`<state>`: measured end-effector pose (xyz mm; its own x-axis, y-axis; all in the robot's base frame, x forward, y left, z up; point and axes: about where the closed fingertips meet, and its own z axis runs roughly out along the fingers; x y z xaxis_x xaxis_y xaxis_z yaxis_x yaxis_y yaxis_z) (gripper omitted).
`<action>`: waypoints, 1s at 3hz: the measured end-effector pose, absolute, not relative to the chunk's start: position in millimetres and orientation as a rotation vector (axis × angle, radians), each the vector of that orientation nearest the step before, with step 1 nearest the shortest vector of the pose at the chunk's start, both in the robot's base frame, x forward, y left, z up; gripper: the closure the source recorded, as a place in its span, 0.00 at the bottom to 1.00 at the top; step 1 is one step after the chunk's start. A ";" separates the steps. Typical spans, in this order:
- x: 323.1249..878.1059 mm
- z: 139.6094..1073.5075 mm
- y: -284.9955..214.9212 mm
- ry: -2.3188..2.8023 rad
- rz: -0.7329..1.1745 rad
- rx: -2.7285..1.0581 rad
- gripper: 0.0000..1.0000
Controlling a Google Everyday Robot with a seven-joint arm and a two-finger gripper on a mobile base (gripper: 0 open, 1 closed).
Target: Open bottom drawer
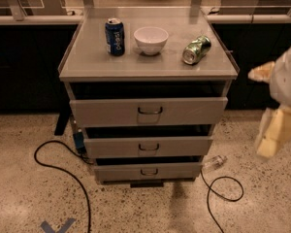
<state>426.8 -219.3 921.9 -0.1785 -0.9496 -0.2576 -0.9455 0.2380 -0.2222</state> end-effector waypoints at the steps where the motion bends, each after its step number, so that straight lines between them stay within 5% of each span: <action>1: 404.5 828.1 -232.8 2.196 0.163 -1.730 0.00; 2: 375.7 730.3 -231.7 2.240 0.407 -1.782 0.00; 3: 375.7 730.3 -231.6 2.240 0.407 -1.782 0.00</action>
Offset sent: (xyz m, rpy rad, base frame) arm -0.0774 -0.0144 -0.2800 0.2378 0.4100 0.0762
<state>375.7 -231.6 730.3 -0.2208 -0.9055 -0.3625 -0.9751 0.2129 0.0620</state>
